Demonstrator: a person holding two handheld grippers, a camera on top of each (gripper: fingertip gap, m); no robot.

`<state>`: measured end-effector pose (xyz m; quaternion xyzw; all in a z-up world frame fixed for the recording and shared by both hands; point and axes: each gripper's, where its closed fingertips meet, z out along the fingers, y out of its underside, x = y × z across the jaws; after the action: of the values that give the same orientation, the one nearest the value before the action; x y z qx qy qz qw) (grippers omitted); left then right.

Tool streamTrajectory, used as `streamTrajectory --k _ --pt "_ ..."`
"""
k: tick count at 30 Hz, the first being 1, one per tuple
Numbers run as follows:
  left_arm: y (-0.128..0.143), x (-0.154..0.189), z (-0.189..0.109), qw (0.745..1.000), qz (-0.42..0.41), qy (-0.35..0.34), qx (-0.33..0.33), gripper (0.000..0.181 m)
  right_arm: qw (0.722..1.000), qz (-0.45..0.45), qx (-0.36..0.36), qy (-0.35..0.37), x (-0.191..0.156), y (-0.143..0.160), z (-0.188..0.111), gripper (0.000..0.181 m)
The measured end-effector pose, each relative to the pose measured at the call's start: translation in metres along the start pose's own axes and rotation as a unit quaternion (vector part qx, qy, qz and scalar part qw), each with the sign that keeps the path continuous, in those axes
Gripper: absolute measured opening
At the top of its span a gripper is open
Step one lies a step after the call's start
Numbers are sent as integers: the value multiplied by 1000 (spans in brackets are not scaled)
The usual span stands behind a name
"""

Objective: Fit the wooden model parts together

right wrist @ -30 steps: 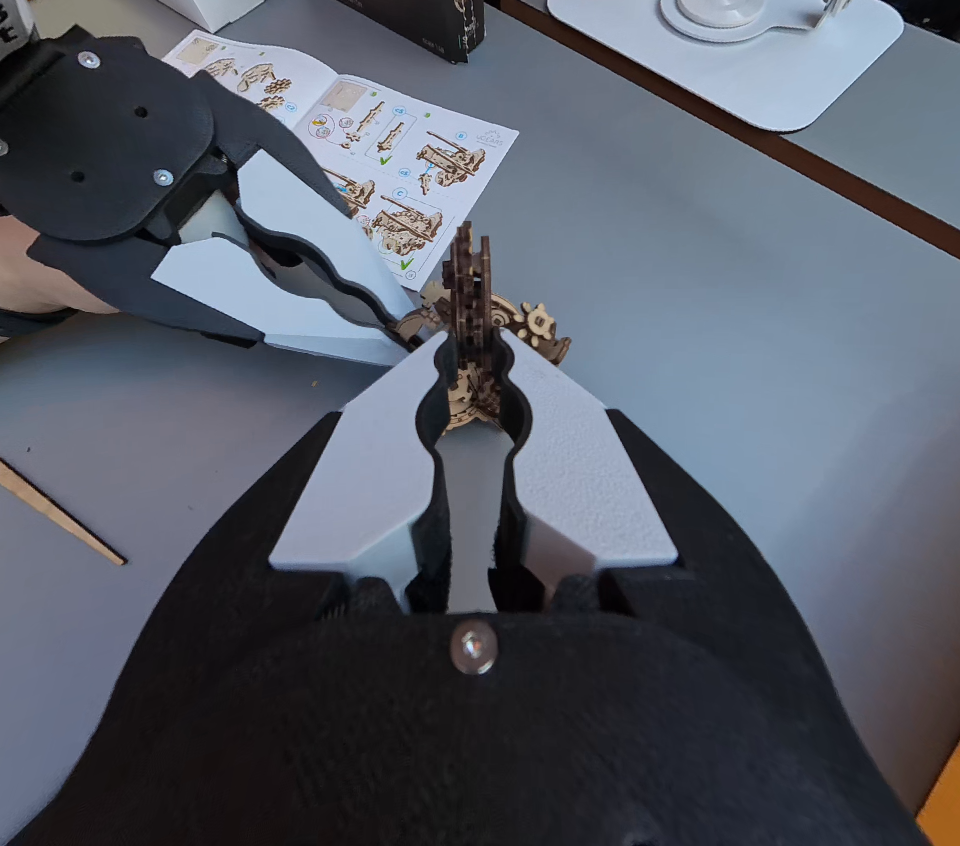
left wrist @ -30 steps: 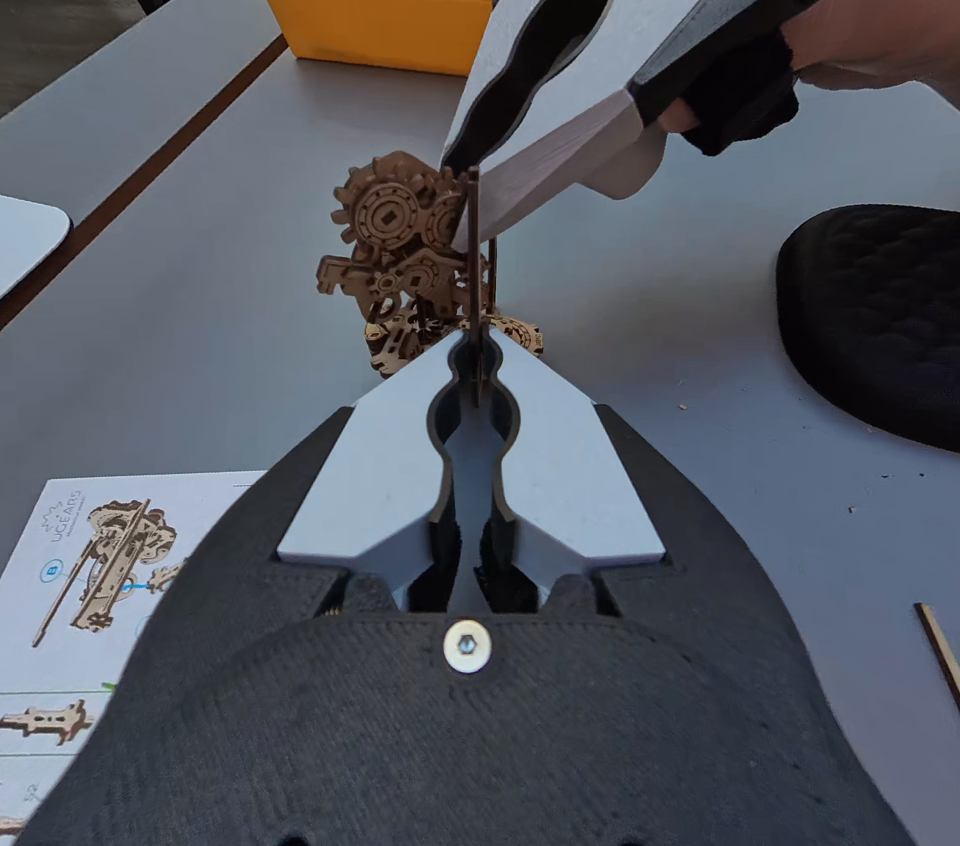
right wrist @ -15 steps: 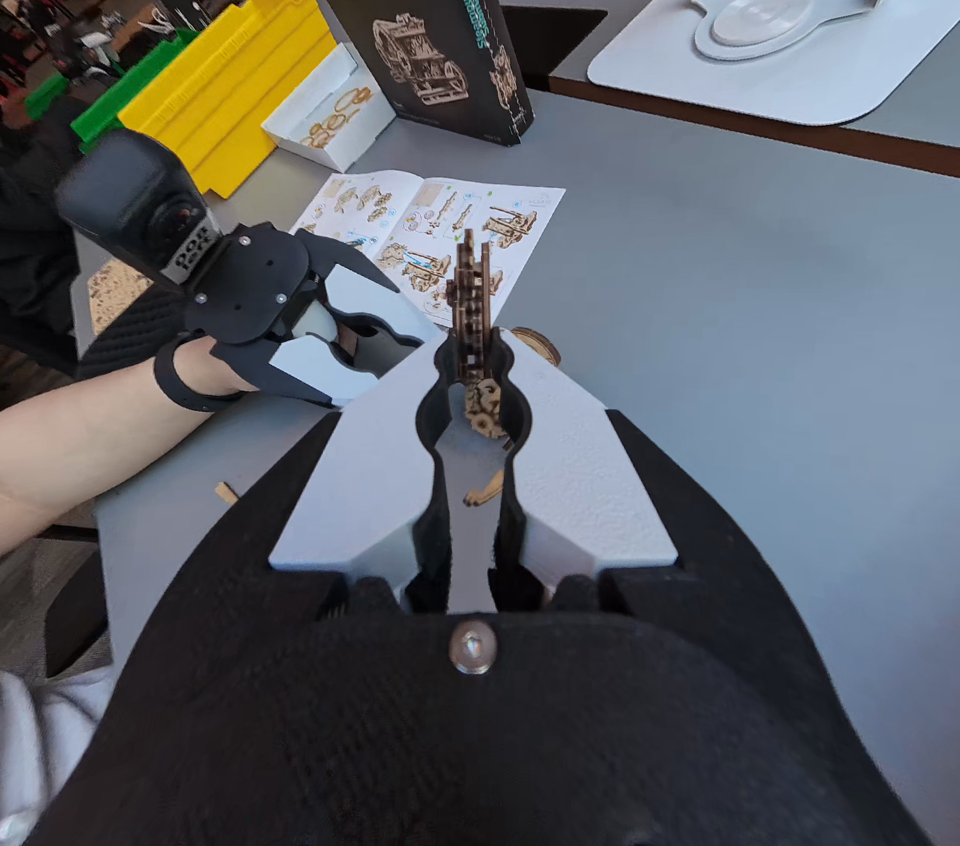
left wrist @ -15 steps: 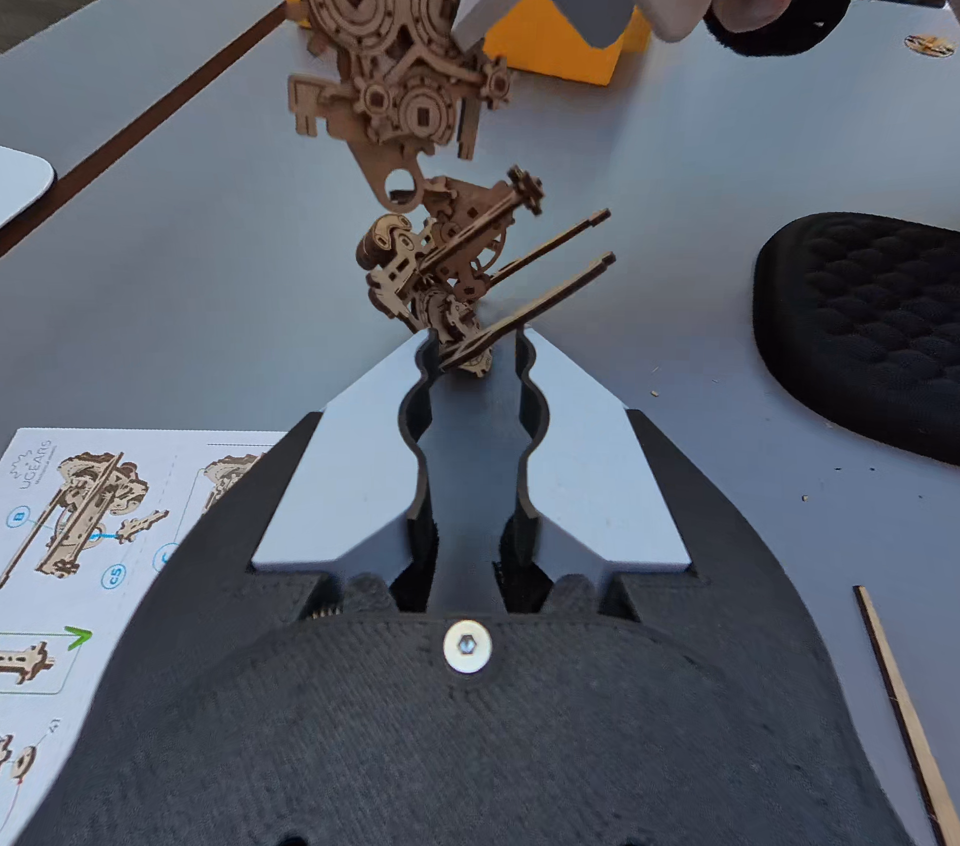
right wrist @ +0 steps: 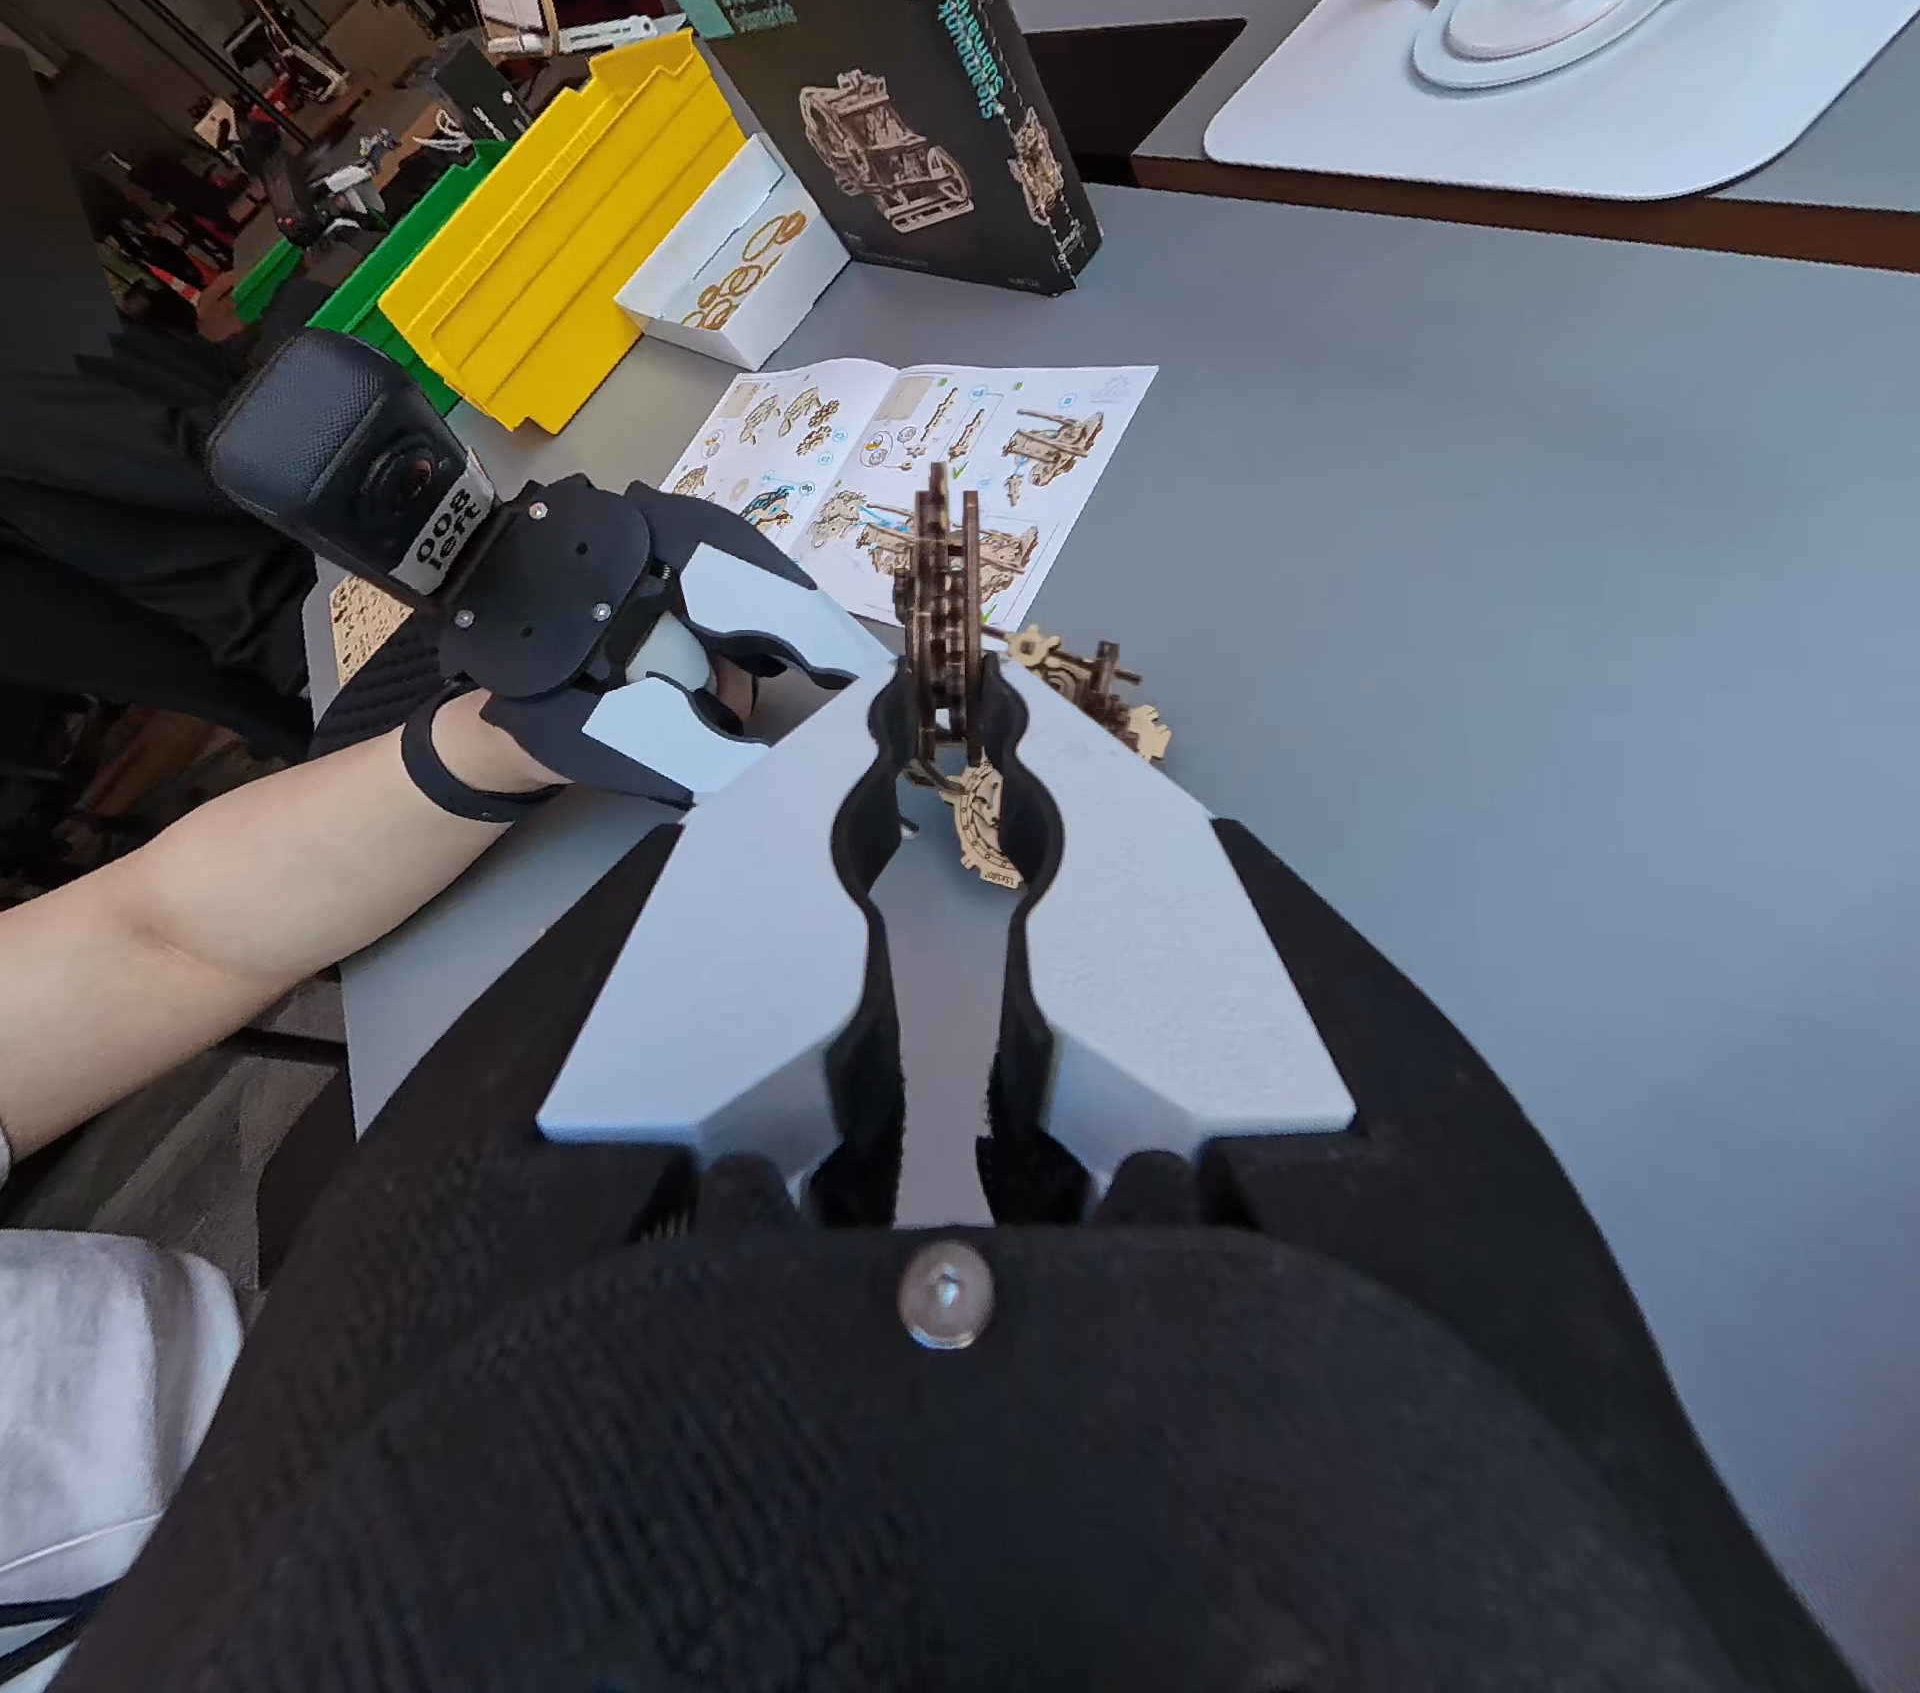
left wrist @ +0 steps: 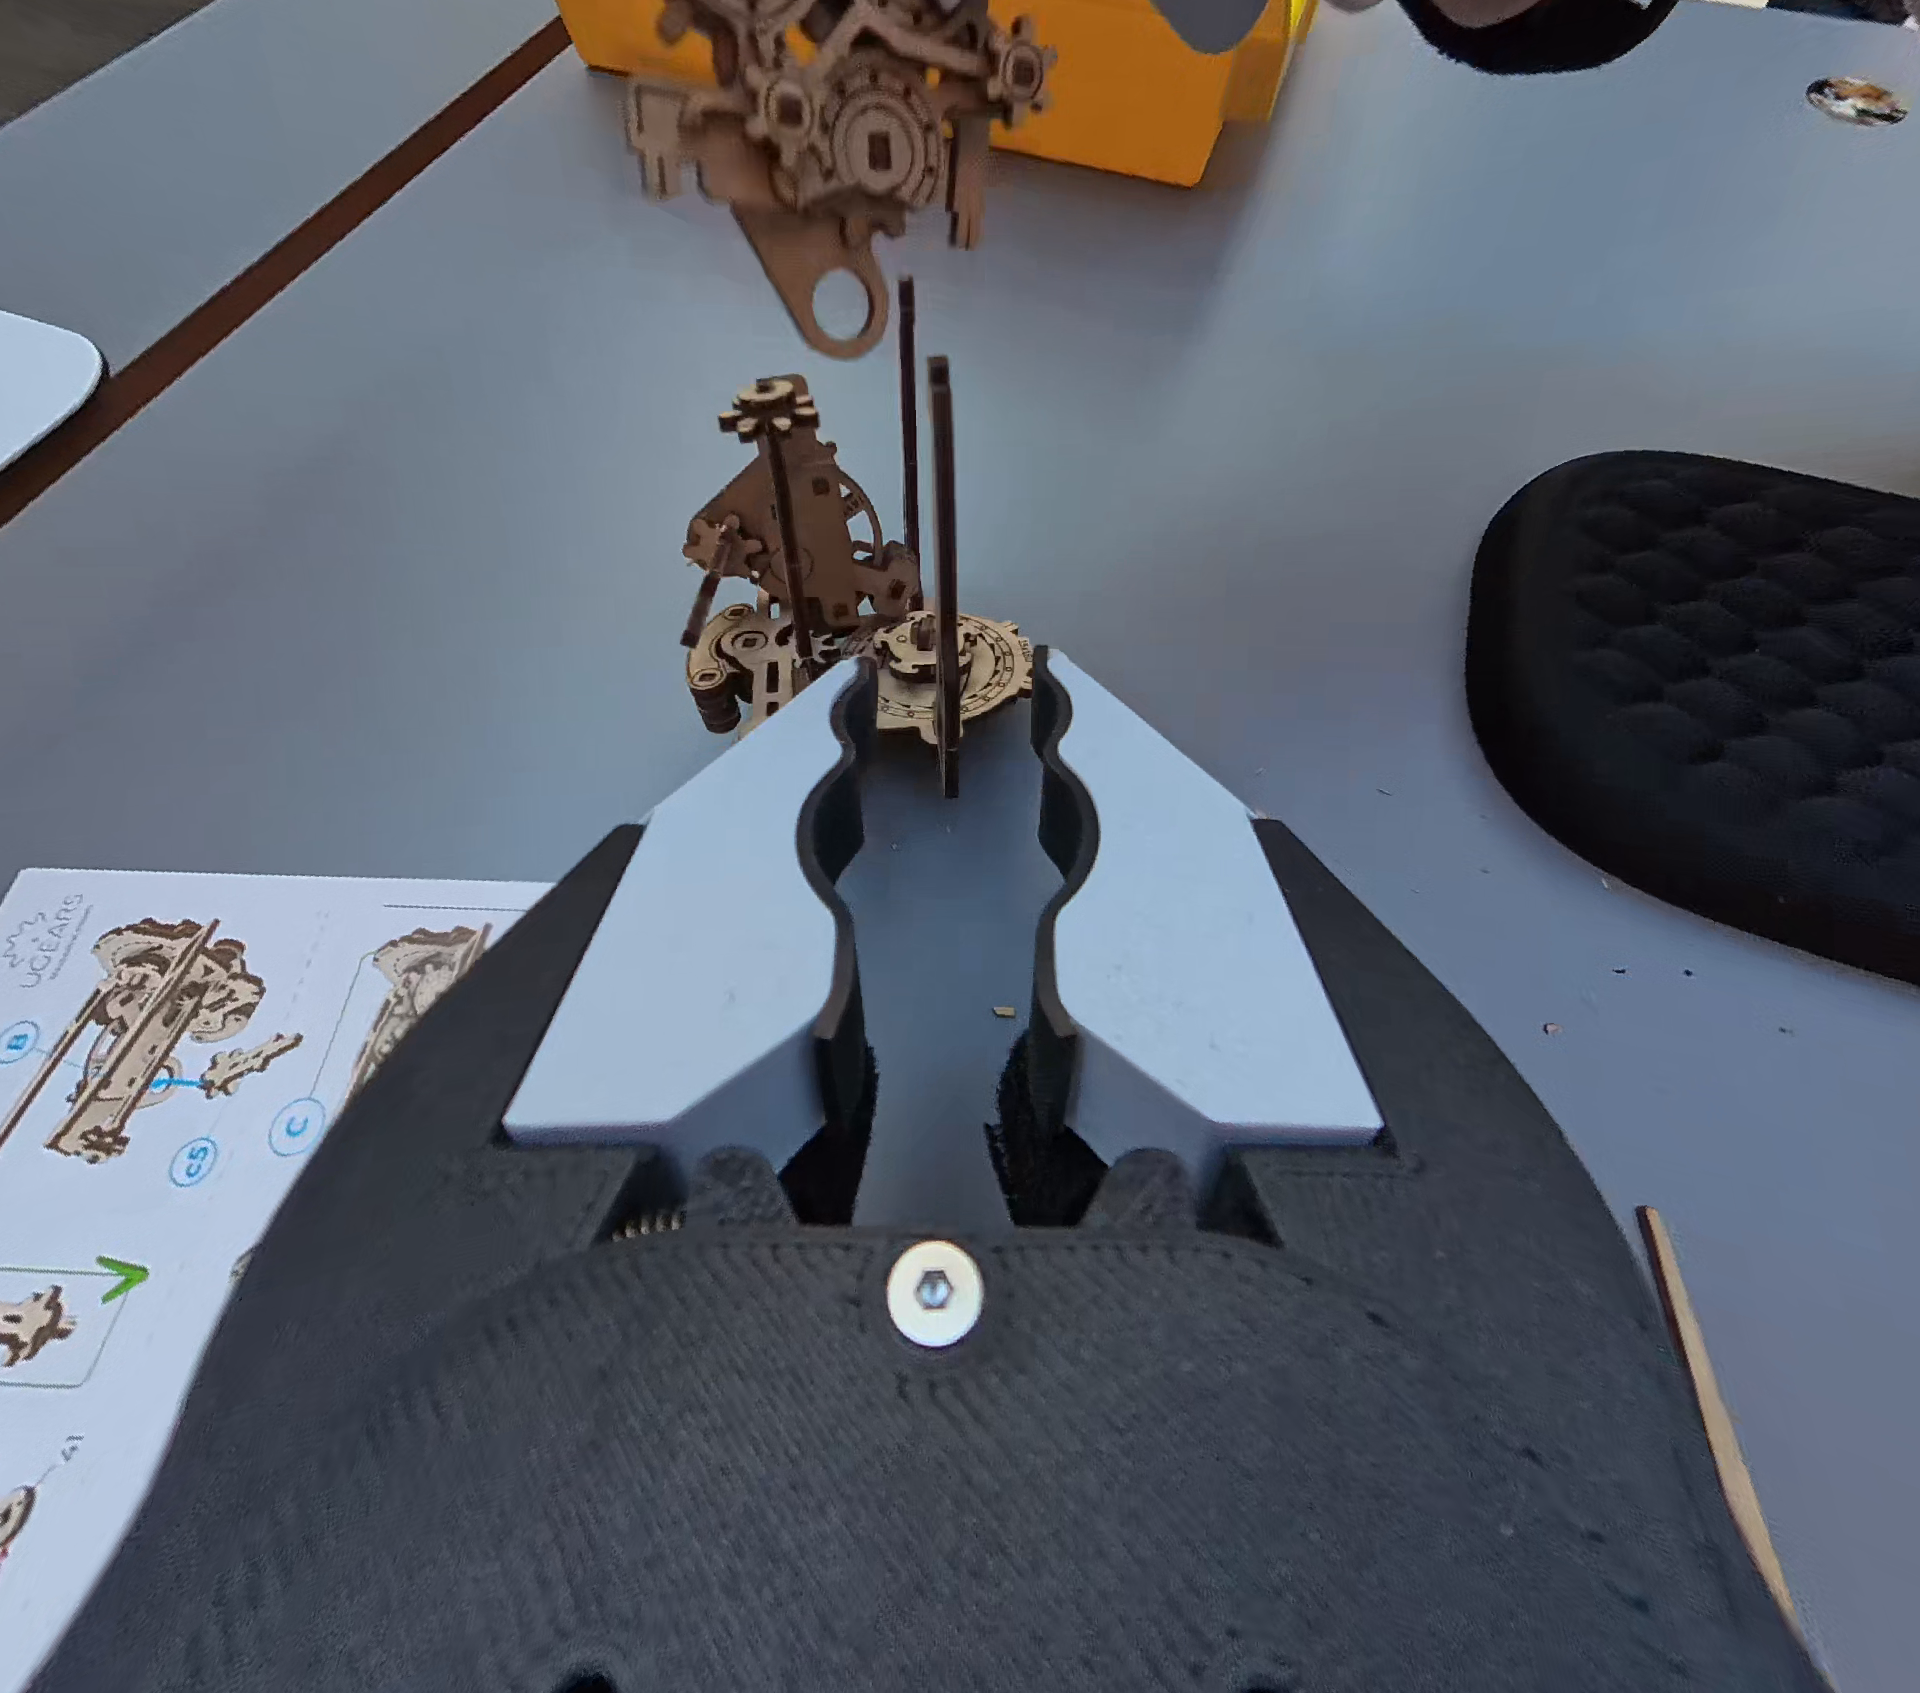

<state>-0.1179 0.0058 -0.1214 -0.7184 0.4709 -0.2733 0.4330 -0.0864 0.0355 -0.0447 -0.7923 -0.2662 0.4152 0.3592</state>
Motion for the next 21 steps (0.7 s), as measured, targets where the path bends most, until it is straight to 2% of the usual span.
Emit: streamTrajectory --k 3,6,10,13,15,17,21 --pt "1 2 -13 999 -34 1 11 36 999 22 33 14 11 0 -29 11" --pt "11 4 -37 999 -50 0 2 38 996 75 45 32 27 31 -50 11" --pt "33 24 -67 995 -78 33 -44 43 990 138 -4 43 46 87 -44 11" --pt "50 62 -88 985 -115 99 -79 47 986 162 -4 35 52 97 -39 12" --pt "64 87 -102 980 -121 116 -104 51 984 171 -9 38 58 99 -39 16" --pt "79 103 -115 982 -104 99 -121 51 984 167 -23 62 69 103 -42 38" --pt "103 114 -135 987 -74 30 -139 44 987 125 -26 96 74 104 -54 41"
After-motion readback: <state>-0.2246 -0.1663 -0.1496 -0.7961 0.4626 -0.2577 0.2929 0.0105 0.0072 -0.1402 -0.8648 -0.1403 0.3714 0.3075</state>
